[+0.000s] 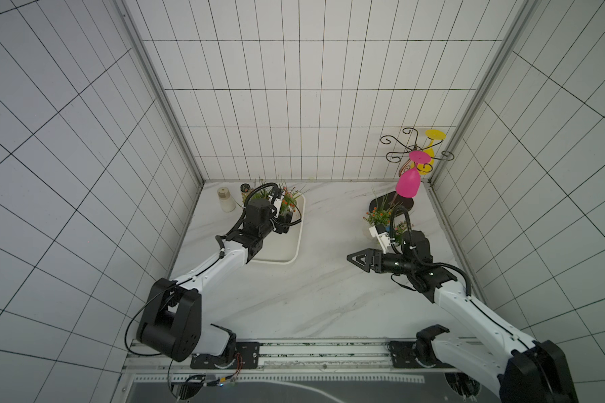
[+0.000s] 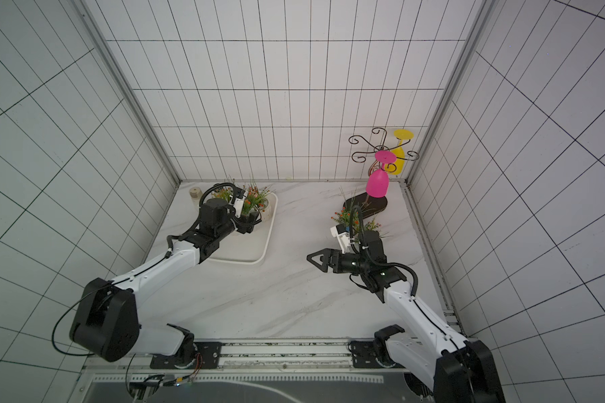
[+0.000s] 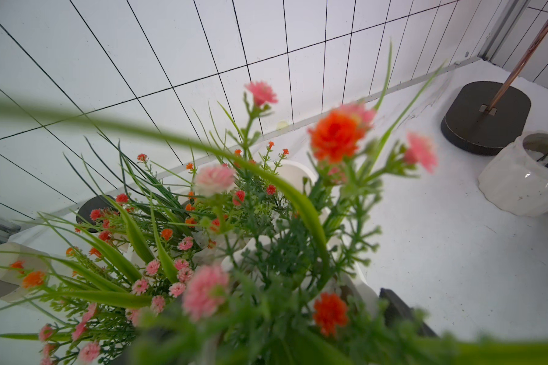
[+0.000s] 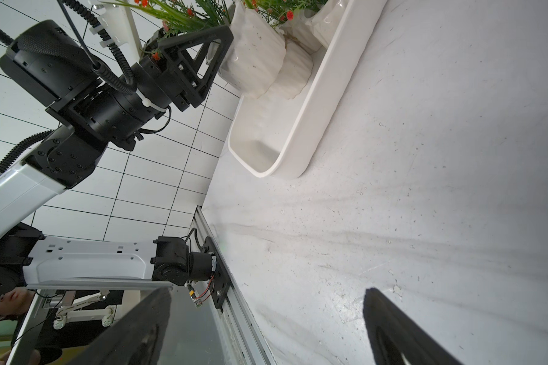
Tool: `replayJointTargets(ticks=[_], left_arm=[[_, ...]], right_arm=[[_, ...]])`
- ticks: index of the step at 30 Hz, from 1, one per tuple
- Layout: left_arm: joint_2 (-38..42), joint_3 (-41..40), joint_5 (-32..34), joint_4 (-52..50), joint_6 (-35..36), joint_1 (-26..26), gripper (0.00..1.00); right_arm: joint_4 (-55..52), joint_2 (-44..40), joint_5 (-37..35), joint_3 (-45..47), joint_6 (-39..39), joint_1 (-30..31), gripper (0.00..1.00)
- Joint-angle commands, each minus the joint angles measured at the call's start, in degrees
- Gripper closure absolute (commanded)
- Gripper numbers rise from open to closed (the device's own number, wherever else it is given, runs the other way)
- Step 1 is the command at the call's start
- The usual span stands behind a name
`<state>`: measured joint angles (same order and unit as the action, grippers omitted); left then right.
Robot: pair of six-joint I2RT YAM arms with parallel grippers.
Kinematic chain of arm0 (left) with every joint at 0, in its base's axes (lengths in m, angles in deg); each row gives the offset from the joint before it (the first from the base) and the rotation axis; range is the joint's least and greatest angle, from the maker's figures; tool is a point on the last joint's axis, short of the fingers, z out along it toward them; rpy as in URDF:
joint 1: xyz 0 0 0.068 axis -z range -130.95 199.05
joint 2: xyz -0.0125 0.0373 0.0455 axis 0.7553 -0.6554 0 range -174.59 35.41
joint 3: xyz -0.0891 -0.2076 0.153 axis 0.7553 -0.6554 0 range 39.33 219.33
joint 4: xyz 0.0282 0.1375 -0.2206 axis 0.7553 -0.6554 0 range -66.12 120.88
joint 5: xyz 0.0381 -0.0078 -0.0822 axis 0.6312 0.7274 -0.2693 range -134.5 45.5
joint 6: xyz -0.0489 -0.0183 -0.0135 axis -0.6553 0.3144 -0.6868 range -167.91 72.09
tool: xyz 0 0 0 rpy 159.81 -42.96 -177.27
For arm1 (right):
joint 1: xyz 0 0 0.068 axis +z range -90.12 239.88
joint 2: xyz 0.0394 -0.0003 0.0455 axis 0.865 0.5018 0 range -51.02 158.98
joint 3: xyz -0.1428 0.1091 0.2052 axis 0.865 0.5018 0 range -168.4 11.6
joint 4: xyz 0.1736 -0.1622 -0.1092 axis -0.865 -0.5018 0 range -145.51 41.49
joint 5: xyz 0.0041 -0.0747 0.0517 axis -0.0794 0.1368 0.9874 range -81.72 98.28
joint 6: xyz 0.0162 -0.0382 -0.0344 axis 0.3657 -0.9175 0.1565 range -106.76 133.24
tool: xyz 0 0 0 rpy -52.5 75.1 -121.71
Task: Put the potted gypsophila into the storage box
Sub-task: Place the baby's breath potted plant at the storage box.
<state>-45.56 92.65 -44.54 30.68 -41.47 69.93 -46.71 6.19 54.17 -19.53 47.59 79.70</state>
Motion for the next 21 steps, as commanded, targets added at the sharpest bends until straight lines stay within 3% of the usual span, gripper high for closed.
replayJointTargets(ticks=[1, 21], left_arm=[[-1.0, 0.0, -0.4, 6.7, -0.2, -0.3, 0.3], [-9.0, -0.7, 0.8, 12.2, -1.9, -0.3, 0.31]], right_arm=[[1.3, 0.1, -0.1, -1.5, 0.0, 0.5, 0.04], [1.3, -0.5, -0.5, -0.8, -0.2, 0.5, 0.04]])
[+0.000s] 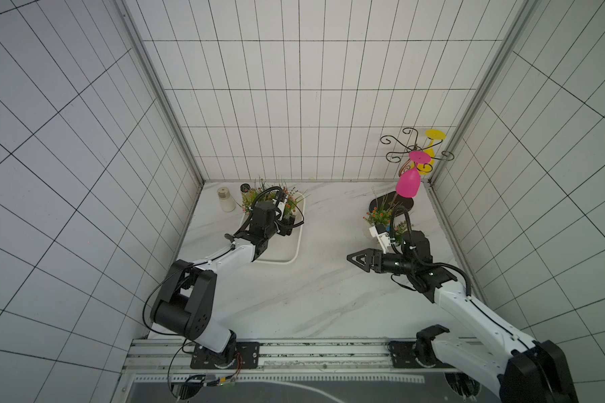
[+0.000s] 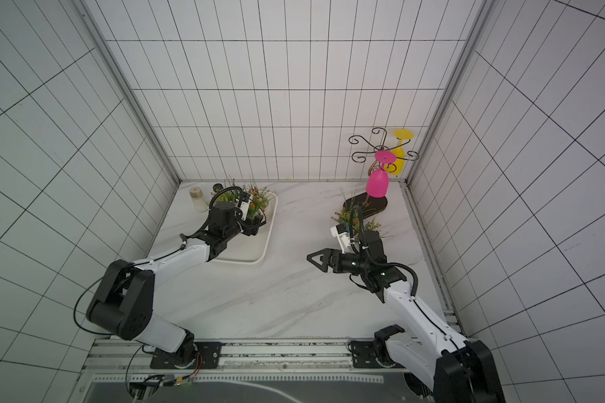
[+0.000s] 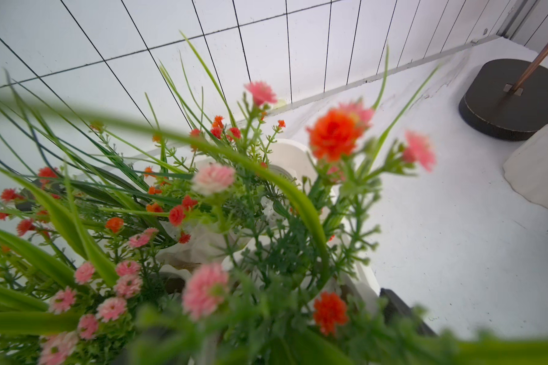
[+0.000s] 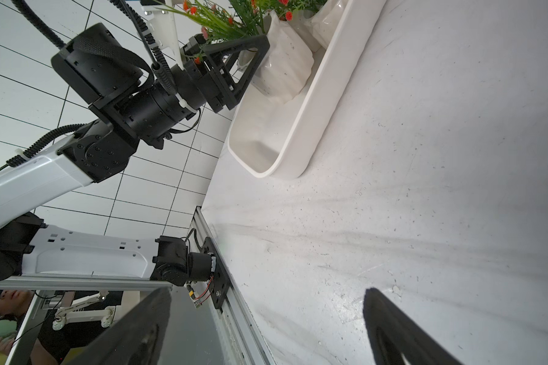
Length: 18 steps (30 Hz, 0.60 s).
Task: Put the potted gypsophila into the storage box
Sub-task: Place the baby's breath potted plant at the storage box.
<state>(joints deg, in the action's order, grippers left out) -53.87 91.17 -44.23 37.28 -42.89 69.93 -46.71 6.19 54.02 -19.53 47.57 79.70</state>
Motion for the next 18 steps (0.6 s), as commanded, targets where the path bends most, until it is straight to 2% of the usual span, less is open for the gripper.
replayJointTargets(ticks=[1, 18], left_arm=[[-1.1, 1.0, 0.4, 5.9, -0.9, -0.3, 0.31], [-8.0, 2.2, 0.5, 9.8, -1.2, -0.6, 0.3]], right_arm=[[1.4, -0.6, -0.4, -0.8, -0.1, 0.5, 0.04], [1.3, -0.3, -0.7, -0.8, -0.3, 0.5, 0.04]])
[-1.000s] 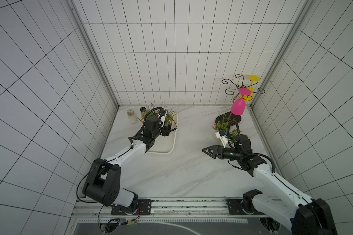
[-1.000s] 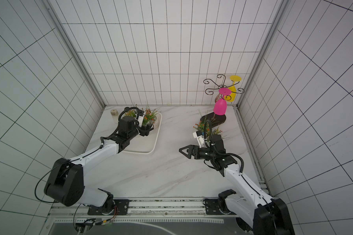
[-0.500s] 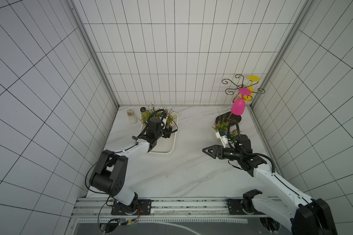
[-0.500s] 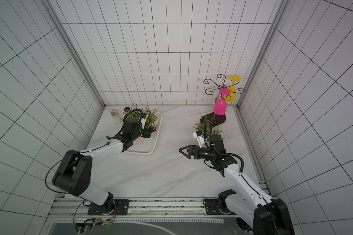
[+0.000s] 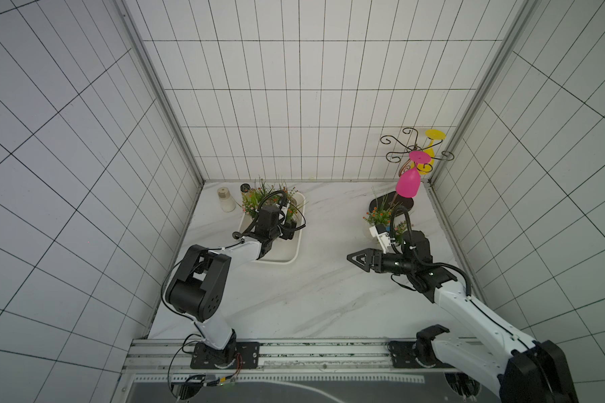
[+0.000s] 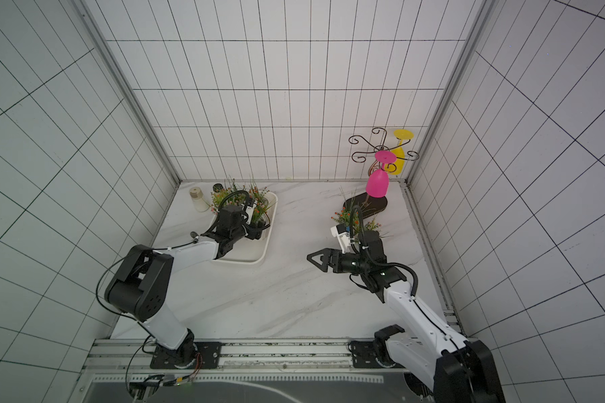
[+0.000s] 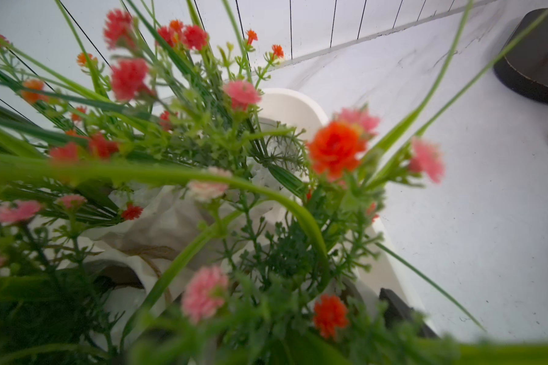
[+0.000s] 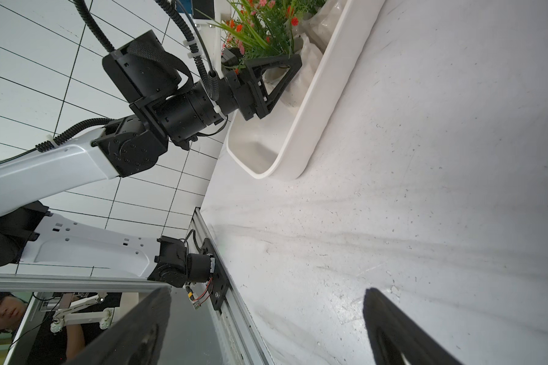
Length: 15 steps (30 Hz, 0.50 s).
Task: Put the potted gypsophila into the storage box
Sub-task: Place the baby's breath potted plant at the storage box.
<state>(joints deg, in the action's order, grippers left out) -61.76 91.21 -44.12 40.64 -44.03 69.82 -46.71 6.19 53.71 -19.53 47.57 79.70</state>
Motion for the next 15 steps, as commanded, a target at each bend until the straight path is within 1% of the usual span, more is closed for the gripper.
replayJointTargets(ticks=[1, 15], left_arm=[[-0.1, 2.2, 0.5, 6.5, -0.1, -0.5, 0.3], [-1.0, 3.0, -0.3, 6.6, -0.1, -0.7, 0.25]], right_arm=[[1.3, -0.2, -0.4, -0.9, -0.3, 0.5, 0.04], [1.4, 0.3, -0.3, -1.5, -0.1, 0.5, 0.04]])
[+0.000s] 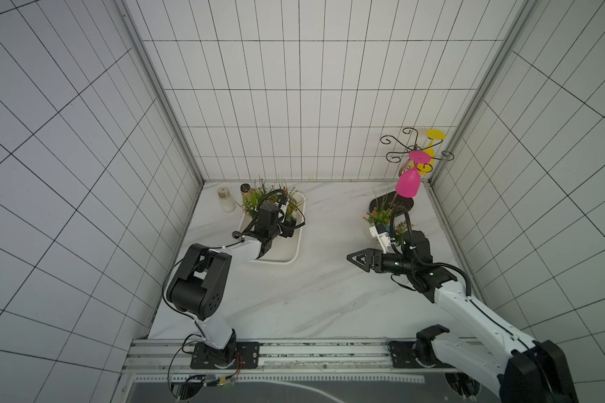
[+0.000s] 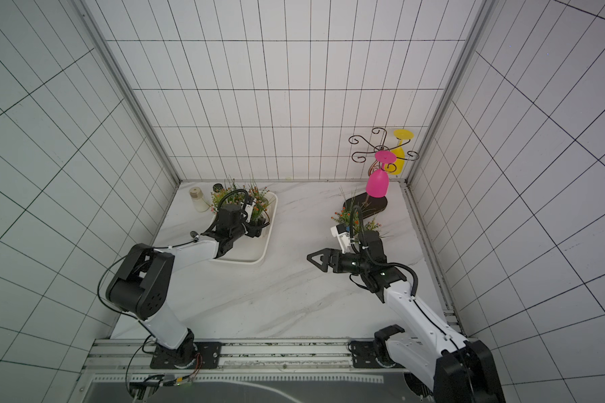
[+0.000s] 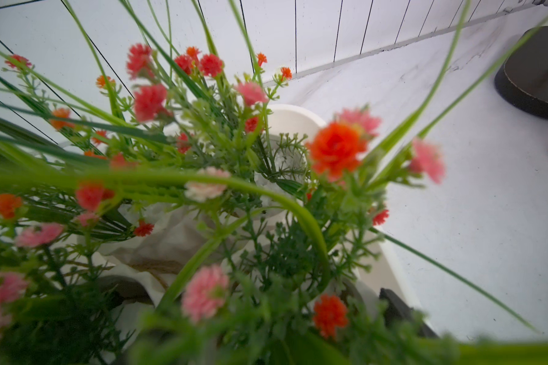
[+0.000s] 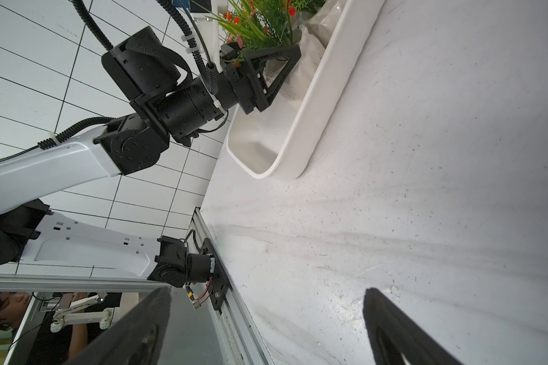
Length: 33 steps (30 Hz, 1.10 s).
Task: Put the potted gypsophila into the storage box
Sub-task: Place the baby's breath potted plant at the storage box.
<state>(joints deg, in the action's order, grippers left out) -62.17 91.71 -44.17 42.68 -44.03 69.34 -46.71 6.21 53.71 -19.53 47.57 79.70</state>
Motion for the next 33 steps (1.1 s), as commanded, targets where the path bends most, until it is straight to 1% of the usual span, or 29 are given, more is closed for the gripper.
replayJointTargets(ticks=[1, 8, 12, 19, 24, 27, 33], left_arm=[[-0.8, 2.5, -0.2, 4.5, -0.1, -0.3, 0.25], [-1.9, 3.5, -1.1, 4.5, 0.2, -0.3, 0.21], [-2.1, 3.8, -1.2, 4.4, 0.2, -0.2, 0.17], [-2.3, 3.9, -1.7, 4.4, 0.4, -0.2, 0.07], [-1.8, 3.8, -1.3, 3.8, 0.3, -0.3, 0.04], [-0.4, 3.5, -0.9, 2.0, 0.0, -0.2, 0.03], [4.9, 1.8, -1.3, -2.7, -1.3, -0.3, 0.03]], right_arm=[[1.4, 0.2, -0.3, -1.5, -0.1, 0.4, 0.04], [0.4, 0.0, -0.4, -1.7, -0.7, 0.5, 0.04], [0.1, -0.4, -0.6, -1.7, -1.1, 0.5, 0.04], [-0.9, -0.7, -1.0, -2.1, -1.9, 0.4, 0.04], [-3.1, -1.8, -2.0, -2.8, -3.3, 0.1, 0.03], [-4.1, -3.1, -2.7, -2.9, -3.9, -0.3, 0.03], [-5.3, -5.3, -3.1, -2.4, -4.4, -1.5, 0.03]])
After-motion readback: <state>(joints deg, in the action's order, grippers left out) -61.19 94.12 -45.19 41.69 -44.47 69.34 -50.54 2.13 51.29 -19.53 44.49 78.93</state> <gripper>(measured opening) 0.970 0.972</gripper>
